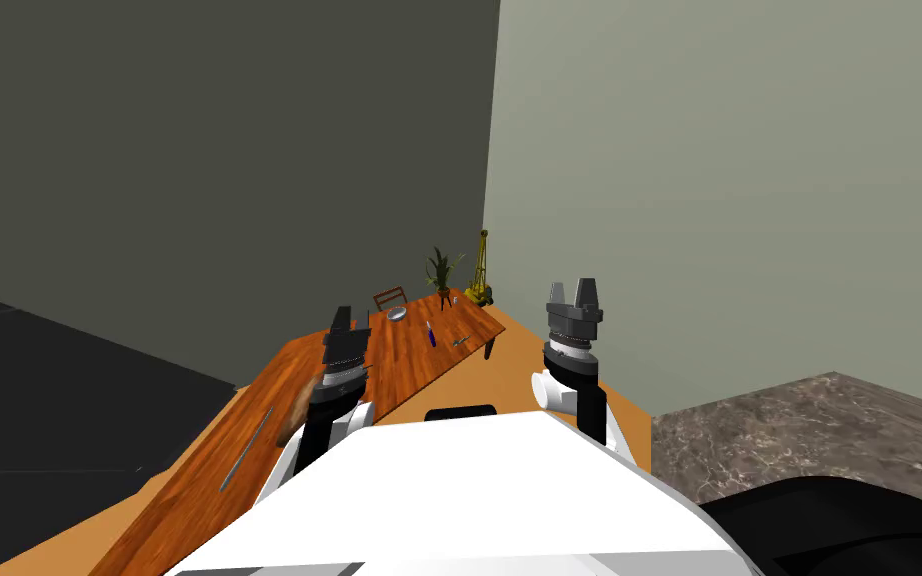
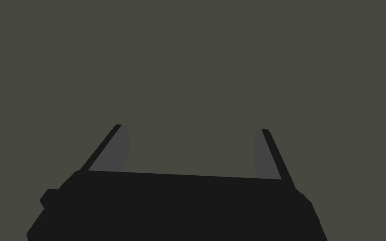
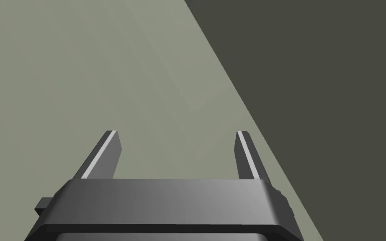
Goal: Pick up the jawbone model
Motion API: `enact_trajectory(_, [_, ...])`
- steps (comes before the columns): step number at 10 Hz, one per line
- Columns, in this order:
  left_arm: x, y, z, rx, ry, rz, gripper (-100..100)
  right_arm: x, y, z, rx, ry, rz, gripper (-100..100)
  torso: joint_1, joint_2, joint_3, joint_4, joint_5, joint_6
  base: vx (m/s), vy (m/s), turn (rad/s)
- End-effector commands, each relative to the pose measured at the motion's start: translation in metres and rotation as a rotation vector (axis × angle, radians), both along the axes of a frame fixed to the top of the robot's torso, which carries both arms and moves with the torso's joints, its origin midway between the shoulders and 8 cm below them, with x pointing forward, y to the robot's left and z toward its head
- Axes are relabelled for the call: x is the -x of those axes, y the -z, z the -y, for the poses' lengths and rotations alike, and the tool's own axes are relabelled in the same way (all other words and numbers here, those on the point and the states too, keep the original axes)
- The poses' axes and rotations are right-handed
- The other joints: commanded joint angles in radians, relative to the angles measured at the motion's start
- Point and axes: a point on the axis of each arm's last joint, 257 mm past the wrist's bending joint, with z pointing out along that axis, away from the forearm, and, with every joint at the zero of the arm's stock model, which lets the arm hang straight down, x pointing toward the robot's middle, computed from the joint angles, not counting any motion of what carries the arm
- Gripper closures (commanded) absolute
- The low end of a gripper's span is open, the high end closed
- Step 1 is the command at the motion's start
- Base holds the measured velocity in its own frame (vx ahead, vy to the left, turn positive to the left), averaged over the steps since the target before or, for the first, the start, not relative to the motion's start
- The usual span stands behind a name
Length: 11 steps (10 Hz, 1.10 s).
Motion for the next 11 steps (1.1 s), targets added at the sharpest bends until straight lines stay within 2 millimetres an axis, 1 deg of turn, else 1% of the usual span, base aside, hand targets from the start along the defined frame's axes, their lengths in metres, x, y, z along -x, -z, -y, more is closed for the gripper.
enact_trajectory(1, [-0.015, 0.015, -0.004, 0.003, 0.011, -0.044, -100, 0.0, 0.0, 0.0, 0.0, 0.0, 0.0, 0, 0.0, 0.0, 0.0, 0.0, 0.0, 0.0, -0.02, -0.089, -0.191])
enact_trajectory(4, [-0.042, 0.043, -0.016, 0.024, 0.016, -0.124, -100, 0.0, 0.0, 0.0, 0.0, 0.0, 0.0, 0, -0.01, 0.001, 0.0, 0.0, -0.002, 0.0, -0.012, -0.145, -0.126])
enact_trajectory(6, [-0.062, 0.064, -0.026, 0.046, 0.017, -0.186, -100, 0.0, 0.0, 0.0, 0.0, 0.0, 0.0, 0, -0.008, 0.0, 0.0, 0.0, -0.002, 0.0, 0.006, -0.11, -0.169])
enact_trajectory(7, [-0.064, 0.071, -0.028, 0.049, 0.014, -0.201, -100, 0.0, 0.0, 0.0, 0.0, 0.0, 0.0, 0, -0.007, 0.0, 0.0, 0.0, -0.002, 0.0, 0.011, -0.064, -0.052])
enact_trajectory(8, [-0.073, 0.078, -0.033, 0.061, 0.015, -0.225, -100, 0.0, 0.0, 0.0, 0.0, 0.0, 0.0, 0, -0.005, 0.0, 0.0, 0.0, -0.001, 0.0, 0.023, -0.078, -0.097])
enact_trajectory(9, [-0.075, 0.088, -0.035, 0.065, 0.011, -0.245, -100, 0.0, 0.0, 0.0, 0.0, 0.0, 0.0, 0, -0.005, -0.001, -0.001, 0.0, -0.001, 0.0, 0.02, -0.06, -0.059])
enact_trajectory(10, [-0.087, 0.106, -0.043, 0.084, 0.006, -0.293, -100, 0.0, 0.0, 0.0, 0.0, 0.0, 0.0, 0, -0.004, -0.001, -0.001, 0.0, -0.001, 0.0, 0.022, -0.061, -0.125])
enact_trajectory(11, [-0.087, 0.106, -0.043, 0.084, 0.006, -0.293, -100, 0.0, 0.0, 0.0, 0.0, 0.0, 0.0, 0, -0.004, -0.001, -0.001, 0.0, -0.001, 0.0, 0.019, -0.047, -0.059])
